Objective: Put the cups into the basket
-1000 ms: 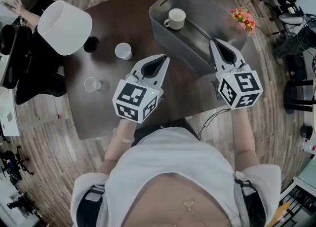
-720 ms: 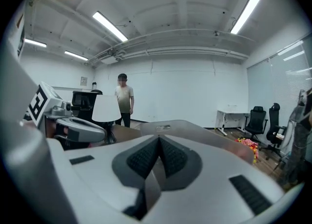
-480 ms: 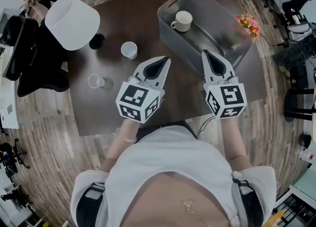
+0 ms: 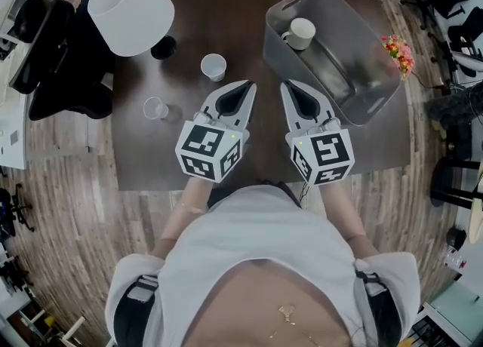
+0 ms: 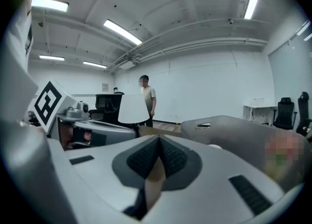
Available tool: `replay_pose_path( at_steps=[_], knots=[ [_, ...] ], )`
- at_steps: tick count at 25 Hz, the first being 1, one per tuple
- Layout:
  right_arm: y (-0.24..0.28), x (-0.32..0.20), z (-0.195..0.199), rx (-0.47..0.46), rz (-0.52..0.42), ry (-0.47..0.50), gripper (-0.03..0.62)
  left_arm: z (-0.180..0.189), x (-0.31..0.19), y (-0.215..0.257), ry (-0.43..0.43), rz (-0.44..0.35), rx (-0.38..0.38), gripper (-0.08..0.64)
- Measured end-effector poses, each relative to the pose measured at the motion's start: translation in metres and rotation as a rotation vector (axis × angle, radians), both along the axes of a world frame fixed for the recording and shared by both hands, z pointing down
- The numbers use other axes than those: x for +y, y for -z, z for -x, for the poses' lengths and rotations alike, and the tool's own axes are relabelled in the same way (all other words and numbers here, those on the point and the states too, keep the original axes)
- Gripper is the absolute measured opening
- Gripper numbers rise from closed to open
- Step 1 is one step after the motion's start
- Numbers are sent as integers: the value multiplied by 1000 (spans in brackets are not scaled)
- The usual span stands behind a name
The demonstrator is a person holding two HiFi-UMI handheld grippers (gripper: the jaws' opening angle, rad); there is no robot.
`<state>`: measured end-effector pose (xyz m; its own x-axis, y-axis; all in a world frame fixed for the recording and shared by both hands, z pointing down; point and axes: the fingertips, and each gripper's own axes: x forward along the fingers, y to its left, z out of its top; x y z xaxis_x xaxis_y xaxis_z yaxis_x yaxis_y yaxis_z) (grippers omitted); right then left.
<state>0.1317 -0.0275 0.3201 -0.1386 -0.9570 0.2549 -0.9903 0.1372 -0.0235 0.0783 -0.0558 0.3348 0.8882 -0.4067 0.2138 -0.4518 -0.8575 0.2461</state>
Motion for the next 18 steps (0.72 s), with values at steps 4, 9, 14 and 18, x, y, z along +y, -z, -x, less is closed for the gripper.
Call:
replay_pose_path(
  at_steps=[4,9,14,18],
  knots=[
    [-7,-4,22,-9,12,58,11,6,-3,1,28,-10,4,12],
    [-13,-8,27,-27,33,72,11,11,-6,0,51,-7,13,11],
    [-16,-7,27,-36,41,73,11,11,-6,0,50,-15,11,11],
    [-18,-8,29,-40,45,75,11,10,-7,2,50,-19,11,11]
  ],
)
